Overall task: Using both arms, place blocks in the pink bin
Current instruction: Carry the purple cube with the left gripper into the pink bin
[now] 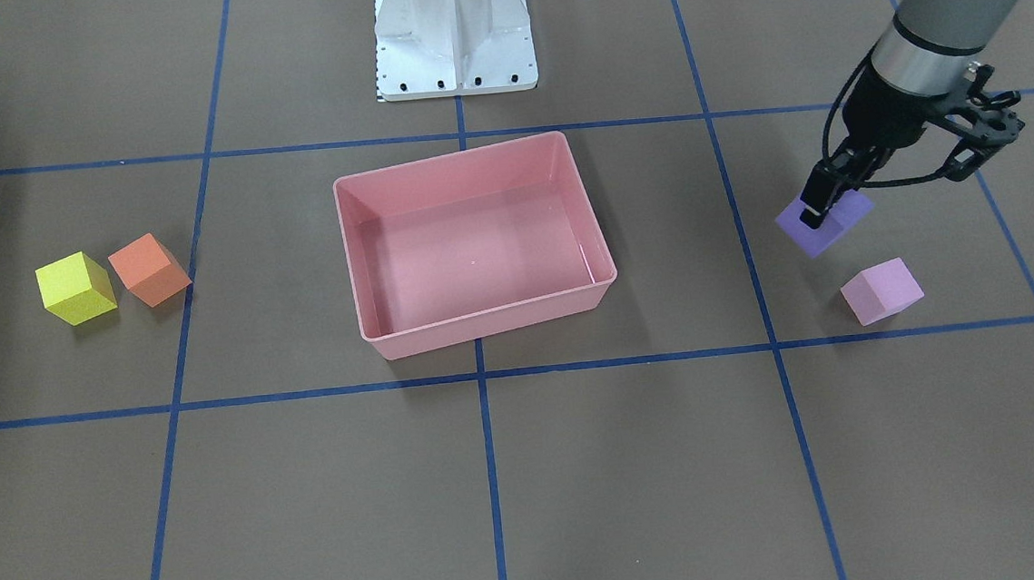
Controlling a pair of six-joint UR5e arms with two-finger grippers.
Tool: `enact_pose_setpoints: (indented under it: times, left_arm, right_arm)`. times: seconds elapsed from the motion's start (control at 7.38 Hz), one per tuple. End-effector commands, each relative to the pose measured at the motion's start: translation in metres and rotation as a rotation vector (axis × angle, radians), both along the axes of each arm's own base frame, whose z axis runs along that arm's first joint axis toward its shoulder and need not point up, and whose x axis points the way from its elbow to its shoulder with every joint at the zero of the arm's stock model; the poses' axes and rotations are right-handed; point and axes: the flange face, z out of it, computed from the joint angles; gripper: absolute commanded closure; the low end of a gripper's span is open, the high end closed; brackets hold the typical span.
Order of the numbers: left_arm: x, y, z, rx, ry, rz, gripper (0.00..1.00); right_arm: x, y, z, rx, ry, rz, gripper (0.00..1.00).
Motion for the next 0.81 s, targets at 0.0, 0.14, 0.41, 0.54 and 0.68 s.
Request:
enact_pose_setpoints:
  times: [0.0,0.14,0.41,0.54,0.68]
  left_arm:
    - [0.058,0.013,-0.126,-0.097,0.093,-0.045,1.00]
    - [0.105,0.039,-0.162,-0.151,0.142,-0.033,1.00]
    - [0.202,0.071,-0.194,-0.142,0.098,-0.065,1.00]
    - [0.240,0.070,-0.199,-0.167,0.086,-0.070,1.00]
    - [0.272,0.070,-0.199,-0.152,0.075,-0.062,0.93]
  right_arm:
    - [-0.023,-0.006,-0.010,0.030,-0.017,-0.047,0.00]
    - [-0.041,-0.009,-0.017,0.004,-0.013,-0.037,0.00]
    - [-0.069,-0.009,-0.021,-0.058,-0.042,0.050,0.00]
    - [-0.076,0.003,-0.014,0.000,-0.045,0.036,0.00]
    - [-0.088,0.004,-0.013,0.017,-0.027,0.014,0.00]
